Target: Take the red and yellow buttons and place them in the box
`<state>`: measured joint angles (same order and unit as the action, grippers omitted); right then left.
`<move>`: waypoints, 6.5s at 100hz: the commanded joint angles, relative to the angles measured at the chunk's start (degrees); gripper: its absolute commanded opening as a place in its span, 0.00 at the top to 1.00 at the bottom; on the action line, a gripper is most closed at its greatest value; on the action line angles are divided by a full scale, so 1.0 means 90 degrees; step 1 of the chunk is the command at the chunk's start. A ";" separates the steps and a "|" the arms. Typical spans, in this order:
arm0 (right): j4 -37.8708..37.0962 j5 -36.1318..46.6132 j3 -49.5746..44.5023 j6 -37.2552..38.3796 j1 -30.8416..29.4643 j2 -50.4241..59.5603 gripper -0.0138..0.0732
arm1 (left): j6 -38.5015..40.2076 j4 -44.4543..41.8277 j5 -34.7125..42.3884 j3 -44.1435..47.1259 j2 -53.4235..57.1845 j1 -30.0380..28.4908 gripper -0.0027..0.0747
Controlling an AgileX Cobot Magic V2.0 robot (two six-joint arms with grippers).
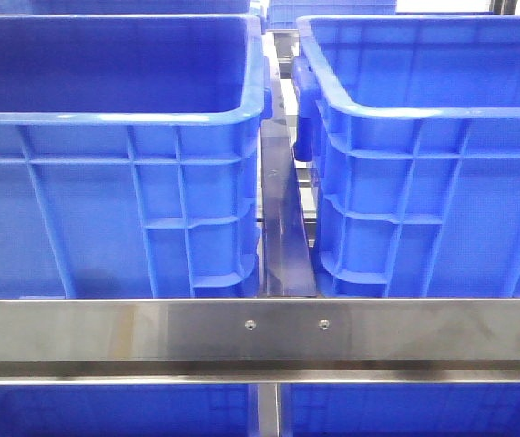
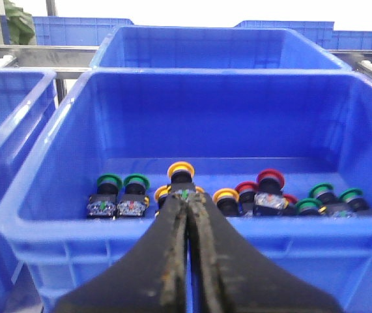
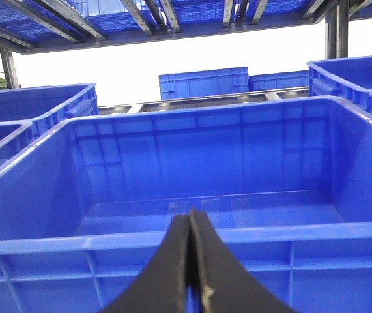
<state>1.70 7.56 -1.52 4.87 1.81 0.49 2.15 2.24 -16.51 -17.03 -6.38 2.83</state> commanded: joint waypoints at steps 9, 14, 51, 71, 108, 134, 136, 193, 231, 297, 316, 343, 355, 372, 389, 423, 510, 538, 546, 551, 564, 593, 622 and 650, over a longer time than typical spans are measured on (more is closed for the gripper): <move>-0.0066 0.0519 0.0119 -0.0027 0.0003 0.0171 0.92 | 0.0024 0.0079 -0.0661 -0.1533 -0.1149 -0.0027 0.99; -0.0066 0.0519 0.0119 -0.0027 0.0003 0.0171 0.92 | 0.0024 0.0079 -0.1068 -0.2005 -0.1569 -0.0027 0.99; -0.0066 0.0519 0.0119 -0.0027 0.0003 0.0171 0.92 | 0.0024 0.0079 -0.2245 -0.3932 -0.3823 -0.0027 0.99; -0.0066 0.0519 0.0119 -0.0027 0.0003 0.0171 0.92 | 0.0024 0.0079 -0.2277 -0.3957 -0.4286 -0.0027 0.99; -0.0066 0.0519 0.0119 -0.0027 0.0003 0.0171 0.92 | 0.0024 0.0079 -0.2338 -0.3957 -0.4374 -0.0027 0.73; -0.0066 0.0519 0.0119 -0.0027 0.0003 0.0171 0.92 | 0.0024 0.0059 -0.2436 -0.3944 -0.4374 -0.0027 0.29; -0.0066 0.0519 0.0119 -0.0027 0.0003 0.0171 0.92 | 0.0024 0.0059 -0.2436 -0.3944 -0.4374 -0.0027 0.29; -0.0066 0.0519 0.0119 -0.0027 0.0003 0.0171 0.92 | -0.1180 0.1450 -0.2659 -0.5107 -0.6537 0.0303 0.30; -0.0066 0.0519 0.0119 -0.0027 0.0003 0.0171 0.92 | -0.1340 0.1022 -0.2811 -0.6722 -0.8947 0.1012 0.30; -0.0066 0.0519 0.0119 -0.0027 0.0003 0.0171 0.92 | -0.1554 0.0446 -0.2978 -0.7795 -1.0748 0.1435 0.30; -0.0066 0.0519 0.0119 -0.0027 0.0003 0.0171 0.92 | -0.1554 0.0313 -0.2990 -0.7795 -1.0908 0.1435 0.30; -0.0066 0.0519 0.0119 -0.0027 0.0003 0.0171 0.92 | -0.1554 0.0313 -0.3073 -0.7795 -1.1030 0.1435 0.30; -0.0066 0.0519 0.0119 -0.0027 0.0003 0.0171 0.92 | -0.1554 0.0313 -0.3156 -0.7795 -1.1030 0.1435 0.36; -0.0066 0.0519 0.0119 -0.0027 0.0003 0.0171 0.92 | -0.1554 0.0313 -0.3292 -0.7795 -1.1030 0.1435 0.70; -0.0066 0.0519 0.0119 -0.0027 0.0003 0.0171 0.92 | -0.1554 0.0313 -0.3412 -0.7795 -1.1030 0.1435 0.99; -0.0066 0.0519 0.0119 -0.0027 0.0003 0.0171 0.92 | -0.1554 0.0349 -0.3464 -0.7795 -0.9981 0.1616 0.99; -0.0059 0.0212 0.0924 -0.0021 0.0003 0.0142 0.92 | -0.1477 0.0679 -0.3359 -0.7151 -0.7744 0.4966 0.99; 0.0680 -0.3154 0.3689 -0.0021 0.0003 -0.1111 0.92 | -0.1477 0.0696 -0.3206 -0.7151 -0.7744 0.5153 0.99; 0.0905 -0.4075 0.4519 -0.0021 0.0003 -0.1758 0.92 | -0.1477 0.0696 -0.3207 -0.7151 -0.7744 0.5153 0.99; 0.1052 -0.4563 0.5051 -0.0021 0.0003 -0.2123 0.92 | -0.1477 0.0696 -0.3207 -0.7151 -0.7744 0.5153 0.99; 0.1500 -0.5434 0.5844 -0.0021 0.0003 -0.2949 0.92 | -0.1477 0.0727 -0.3207 -0.7151 -0.7744 0.5153 0.99; 0.1866 -0.5652 0.5947 -0.0028 0.0003 -0.4038 0.79 | -0.1477 0.0767 -0.3207 -0.7151 -0.7744 0.5153 0.99; 0.2832 -0.5544 0.5947 -0.0040 0.0003 -0.4334 0.21 | -0.1477 0.0767 -0.3207 -0.7151 -0.7744 0.5153 0.99; 0.5695 -0.5567 0.5947 -0.1970 0.0003 -0.4902 0.21 | -0.1477 0.0790 -0.3207 -0.7151 -0.7744 0.5153 0.99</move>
<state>42.34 -45.57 50.11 -6.35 1.81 -41.40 -11.67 8.15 -49.26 -79.96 -77.98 48.76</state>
